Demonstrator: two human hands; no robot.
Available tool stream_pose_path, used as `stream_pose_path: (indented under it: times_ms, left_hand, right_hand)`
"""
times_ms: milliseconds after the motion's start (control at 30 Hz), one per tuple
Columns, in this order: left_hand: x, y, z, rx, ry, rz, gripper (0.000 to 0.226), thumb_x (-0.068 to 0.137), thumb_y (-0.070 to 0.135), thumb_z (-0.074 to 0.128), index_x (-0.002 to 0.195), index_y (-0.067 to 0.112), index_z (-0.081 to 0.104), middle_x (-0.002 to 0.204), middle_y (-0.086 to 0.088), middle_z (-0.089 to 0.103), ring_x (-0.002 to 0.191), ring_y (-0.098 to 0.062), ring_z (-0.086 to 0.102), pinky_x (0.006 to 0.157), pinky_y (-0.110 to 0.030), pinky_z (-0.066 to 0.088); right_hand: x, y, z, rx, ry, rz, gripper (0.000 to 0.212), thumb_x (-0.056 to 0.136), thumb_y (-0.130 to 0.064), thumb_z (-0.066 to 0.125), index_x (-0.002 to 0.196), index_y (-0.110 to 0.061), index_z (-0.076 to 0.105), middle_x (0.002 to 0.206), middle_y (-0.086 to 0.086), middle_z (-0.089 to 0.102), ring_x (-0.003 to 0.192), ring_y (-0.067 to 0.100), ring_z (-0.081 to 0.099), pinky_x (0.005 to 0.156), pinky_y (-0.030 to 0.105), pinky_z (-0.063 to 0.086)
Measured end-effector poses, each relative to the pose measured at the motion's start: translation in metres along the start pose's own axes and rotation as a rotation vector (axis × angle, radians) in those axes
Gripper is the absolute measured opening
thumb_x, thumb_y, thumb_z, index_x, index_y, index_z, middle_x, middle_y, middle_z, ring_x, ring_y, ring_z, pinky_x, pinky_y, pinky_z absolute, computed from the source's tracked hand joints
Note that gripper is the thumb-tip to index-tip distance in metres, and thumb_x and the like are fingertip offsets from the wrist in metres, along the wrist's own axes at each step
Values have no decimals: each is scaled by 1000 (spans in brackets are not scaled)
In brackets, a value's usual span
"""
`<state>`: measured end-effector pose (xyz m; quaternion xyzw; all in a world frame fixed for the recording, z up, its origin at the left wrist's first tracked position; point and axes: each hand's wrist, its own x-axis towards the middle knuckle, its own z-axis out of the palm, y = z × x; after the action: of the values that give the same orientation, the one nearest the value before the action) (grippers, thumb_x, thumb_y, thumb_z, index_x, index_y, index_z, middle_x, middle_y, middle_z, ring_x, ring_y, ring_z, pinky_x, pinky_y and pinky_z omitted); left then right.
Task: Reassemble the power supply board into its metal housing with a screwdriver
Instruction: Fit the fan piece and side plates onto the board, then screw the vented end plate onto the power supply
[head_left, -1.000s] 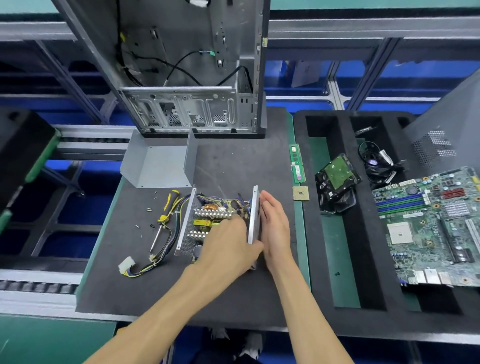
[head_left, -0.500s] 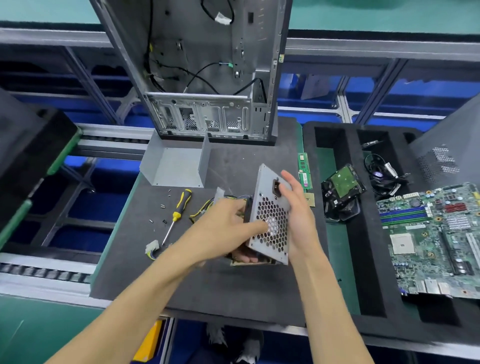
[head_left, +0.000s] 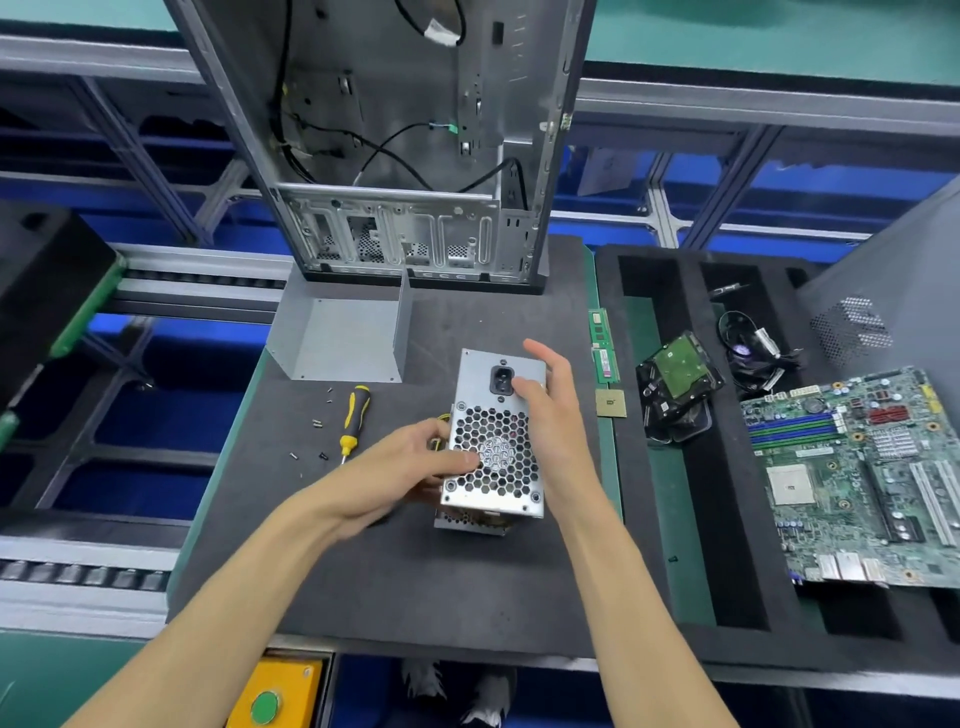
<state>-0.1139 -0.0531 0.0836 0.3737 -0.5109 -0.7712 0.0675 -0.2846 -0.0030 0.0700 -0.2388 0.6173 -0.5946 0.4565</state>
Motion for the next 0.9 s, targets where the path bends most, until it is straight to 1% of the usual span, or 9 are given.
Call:
stream_pose_path:
  times_ms: [67,167,233,300,400,600,667,767,900]
  left_hand:
    - [0,0,-4,-37,-67,-25,48,88,22,74,131,5,60,126,-9,70,112,-23,68,94,-30,54]
    - [1,1,-6,-62,-69,-49,50,85,22,77,128,1,62,120,-13,73,102,-21,71,81,-29,56]
    - [2,1,-6,-75,-31,-57,51,82,21,81,125,1,62,116,-13,74,103,-24,72,80,-31,57]
    - [3,1,-5,-62,-7,-44,50,77,23,82,121,8,63,112,-10,76,104,-24,73,84,-29,56]
    - [4,1,-5,-17,19,-7,42,81,19,84,117,13,64,104,-4,78,94,-16,75,78,-20,55]
    - [0,0,-9,49,74,-30,38,88,40,73,112,12,62,83,-3,69,69,-14,69,67,-41,63]
    - [-3,0,-16,66,113,-31,37,93,44,65,109,11,63,87,-13,71,71,-23,72,62,-40,63]
    - [-7,-2,-37,114,265,9,37,98,45,56,101,8,64,72,-6,72,60,-21,69,49,-34,57]
    - [-8,-23,-78,730,702,11,30,91,51,62,83,24,52,71,7,64,75,-22,65,64,-35,46]
  right_hand:
    - [1,2,1,-42,17,-7,38,103,-14,47,126,-43,55,98,-15,70,71,-1,69,56,17,52]
    - [2,0,-1,-125,38,13,36,100,-19,48,121,-47,56,86,-25,70,68,1,68,56,19,53]
    - [3,-4,-2,-210,68,8,32,100,-21,49,122,-43,57,95,-19,70,77,4,68,65,25,55]
    - [4,-9,-2,-355,127,-79,28,102,-22,51,125,-35,60,116,-12,66,104,7,64,90,31,54]
    - [2,-23,5,-435,194,-282,23,103,-22,53,122,-29,64,125,-13,63,121,1,56,105,26,44]
    - [2,-41,51,-472,80,-438,21,100,-17,55,109,-29,70,115,-14,71,115,4,63,100,25,48]
    - [1,-40,66,-489,33,-447,20,100,-15,56,104,-26,71,109,-14,73,109,2,65,97,18,47]
    - [2,-40,86,-536,-16,-463,19,101,-15,56,99,-25,72,98,-11,75,97,3,68,86,17,51]
    - [8,-37,113,-618,-118,-321,20,98,-19,57,86,-25,72,71,-2,71,66,10,64,70,34,56]
